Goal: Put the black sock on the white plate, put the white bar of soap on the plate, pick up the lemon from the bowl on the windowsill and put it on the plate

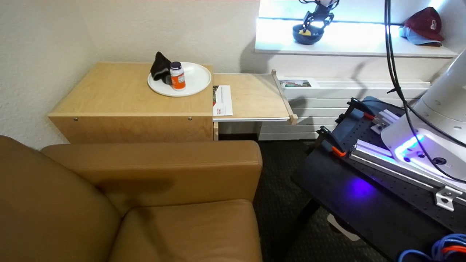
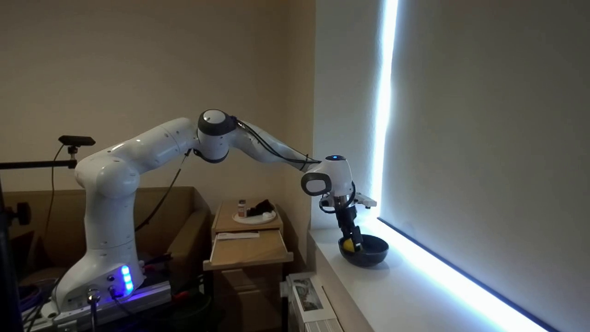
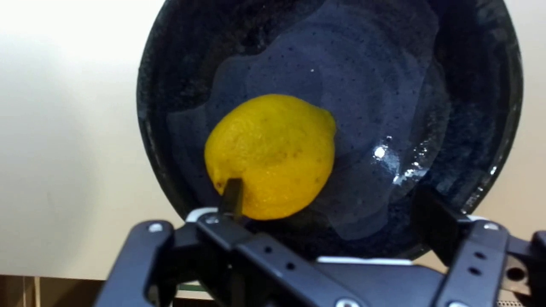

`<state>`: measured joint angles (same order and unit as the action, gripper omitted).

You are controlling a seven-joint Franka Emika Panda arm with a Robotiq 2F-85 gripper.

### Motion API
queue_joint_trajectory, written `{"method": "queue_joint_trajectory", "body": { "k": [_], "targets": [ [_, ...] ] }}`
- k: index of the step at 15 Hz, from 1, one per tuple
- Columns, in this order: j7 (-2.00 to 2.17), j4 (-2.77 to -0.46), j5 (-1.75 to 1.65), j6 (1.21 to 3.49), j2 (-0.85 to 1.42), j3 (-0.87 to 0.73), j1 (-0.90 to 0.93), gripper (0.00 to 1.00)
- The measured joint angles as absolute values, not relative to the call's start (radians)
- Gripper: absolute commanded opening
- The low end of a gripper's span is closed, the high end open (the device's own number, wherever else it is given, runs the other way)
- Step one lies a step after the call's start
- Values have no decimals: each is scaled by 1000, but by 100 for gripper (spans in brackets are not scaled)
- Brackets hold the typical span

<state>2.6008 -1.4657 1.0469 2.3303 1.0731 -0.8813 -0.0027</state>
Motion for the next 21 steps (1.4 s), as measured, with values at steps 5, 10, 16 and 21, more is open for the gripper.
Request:
{"method": "queue_joint_trajectory", "body": {
  "k": [5, 10, 16, 21],
  "targets": [
    [2600, -1453, 1032, 2318, 1055, -839, -29, 100],
    [2601, -1433, 1042, 2321, 1050, -788, -66, 100],
    [2601, -1422, 1044, 2322, 1049, -787, -57, 46],
    [2601, -1413, 1046, 2327, 1048, -789, -51, 30]
  ]
}}
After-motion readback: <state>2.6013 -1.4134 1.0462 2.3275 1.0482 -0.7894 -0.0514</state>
